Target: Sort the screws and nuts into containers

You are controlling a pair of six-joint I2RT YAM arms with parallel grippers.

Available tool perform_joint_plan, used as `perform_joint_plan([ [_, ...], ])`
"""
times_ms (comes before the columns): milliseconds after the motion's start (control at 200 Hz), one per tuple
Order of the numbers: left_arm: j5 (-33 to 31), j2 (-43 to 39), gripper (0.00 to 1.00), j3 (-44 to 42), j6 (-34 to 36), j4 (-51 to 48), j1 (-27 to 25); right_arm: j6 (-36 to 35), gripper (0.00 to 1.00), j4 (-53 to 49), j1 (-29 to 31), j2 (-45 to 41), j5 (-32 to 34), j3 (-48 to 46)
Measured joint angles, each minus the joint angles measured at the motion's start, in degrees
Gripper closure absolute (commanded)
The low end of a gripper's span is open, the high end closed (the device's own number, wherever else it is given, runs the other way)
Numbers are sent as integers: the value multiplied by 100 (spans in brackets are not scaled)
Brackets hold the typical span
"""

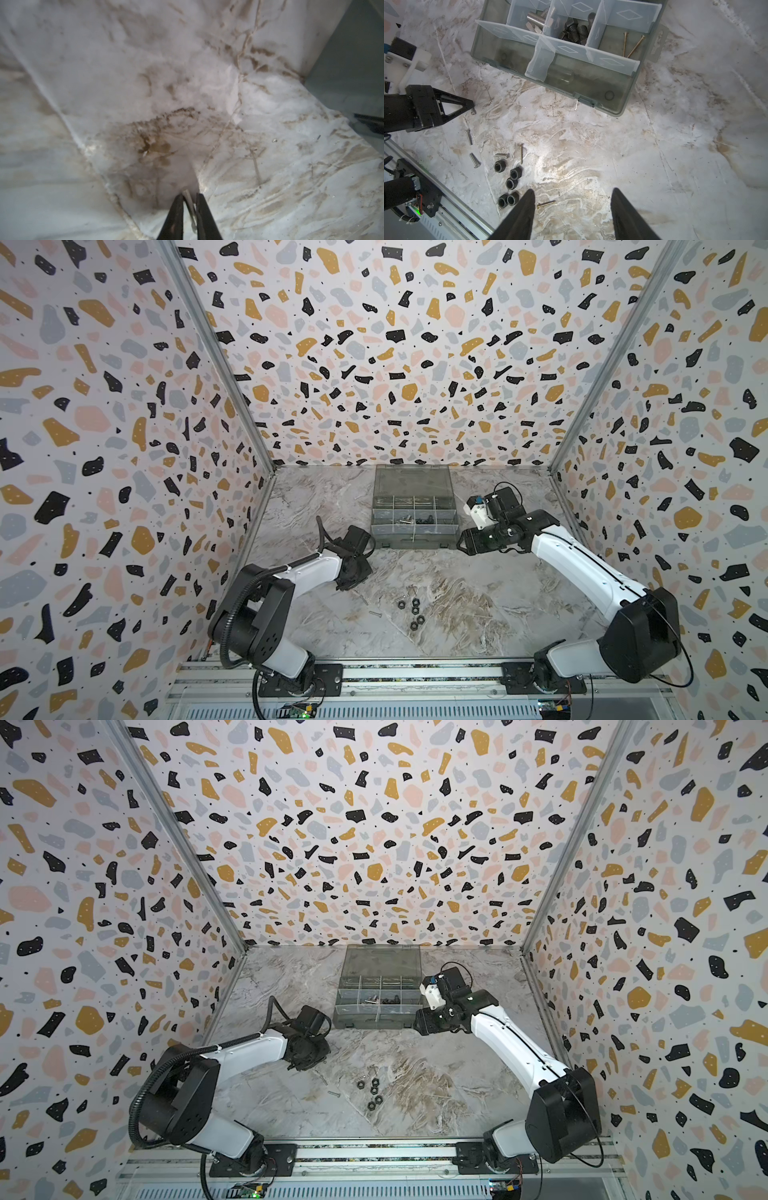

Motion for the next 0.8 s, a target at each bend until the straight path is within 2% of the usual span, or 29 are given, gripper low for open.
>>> perform_joint_plan([
  [476, 33, 417, 98, 466, 1185, -490, 26, 4, 40, 2, -129, 15, -127, 0],
  [801, -61, 734, 100, 1001, 1672, -1104, 22, 4, 40, -46, -129, 15, -90, 15],
])
